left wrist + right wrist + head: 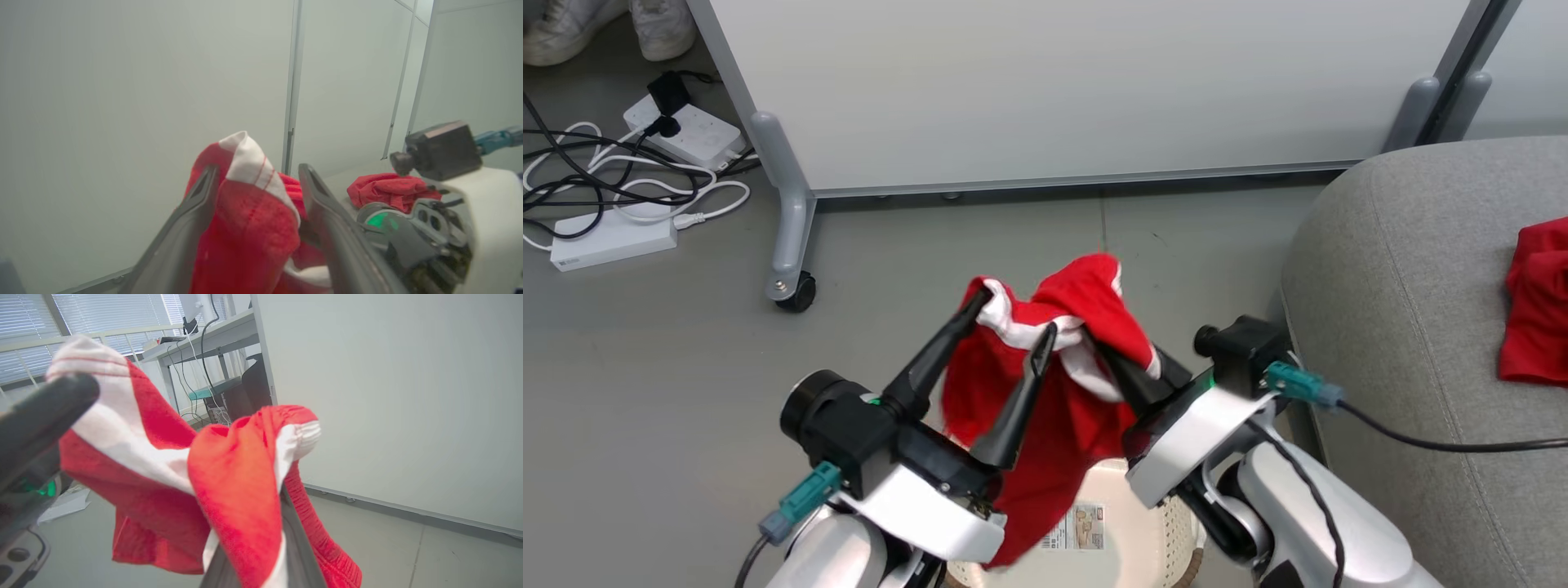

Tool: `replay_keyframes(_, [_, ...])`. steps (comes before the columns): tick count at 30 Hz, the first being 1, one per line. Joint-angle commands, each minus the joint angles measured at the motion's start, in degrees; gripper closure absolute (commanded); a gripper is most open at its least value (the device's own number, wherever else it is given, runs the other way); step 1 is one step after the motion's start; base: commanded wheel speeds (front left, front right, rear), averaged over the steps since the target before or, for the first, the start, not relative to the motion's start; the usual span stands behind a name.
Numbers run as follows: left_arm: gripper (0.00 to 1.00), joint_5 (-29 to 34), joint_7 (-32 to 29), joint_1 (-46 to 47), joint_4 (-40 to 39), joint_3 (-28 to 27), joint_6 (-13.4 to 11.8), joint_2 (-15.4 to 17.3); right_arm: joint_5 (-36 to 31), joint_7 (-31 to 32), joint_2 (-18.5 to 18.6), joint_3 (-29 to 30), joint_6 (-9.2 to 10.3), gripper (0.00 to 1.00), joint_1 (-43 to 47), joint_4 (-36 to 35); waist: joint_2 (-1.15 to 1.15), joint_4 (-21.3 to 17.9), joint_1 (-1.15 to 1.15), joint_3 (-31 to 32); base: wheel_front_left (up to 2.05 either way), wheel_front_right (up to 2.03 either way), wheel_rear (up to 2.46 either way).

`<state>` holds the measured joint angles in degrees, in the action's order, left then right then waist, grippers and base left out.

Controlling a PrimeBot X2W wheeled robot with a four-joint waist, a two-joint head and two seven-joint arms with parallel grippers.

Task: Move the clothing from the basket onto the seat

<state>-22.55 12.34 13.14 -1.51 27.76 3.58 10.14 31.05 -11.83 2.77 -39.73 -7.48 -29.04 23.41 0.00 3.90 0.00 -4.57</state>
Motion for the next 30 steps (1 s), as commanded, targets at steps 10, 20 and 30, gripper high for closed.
replay_keyframes(10, [0.00,2.5,-4.2,-0.2,0.5,6.9,2.4,3.4,-3.0,-1.2,0.3,11.1,-0.03,1.00,-0.2,1.4,0.00,-2.9,0.00,-1.4,0.00,0.00,0.00])
replay_keyframes(20, [0.00,2.8,-5.0,0.5,2.2,10.2,3.2,4.9,-5.6,-0.2,0.3,18.0,-0.03,1.00,2.3,0.2,0.00,-8.3,0.00,-3.6,0.00,0.00,0.00])
replay_keyframes(30, [0.00,2.5,-5.4,2.2,2.5,11.7,3.4,6.1,-5.1,-0.2,0.3,20.0,-0.03,1.00,3.3,-1.5,0.00,-15.9,0.00,-6.5,0.00,0.00,0.00])
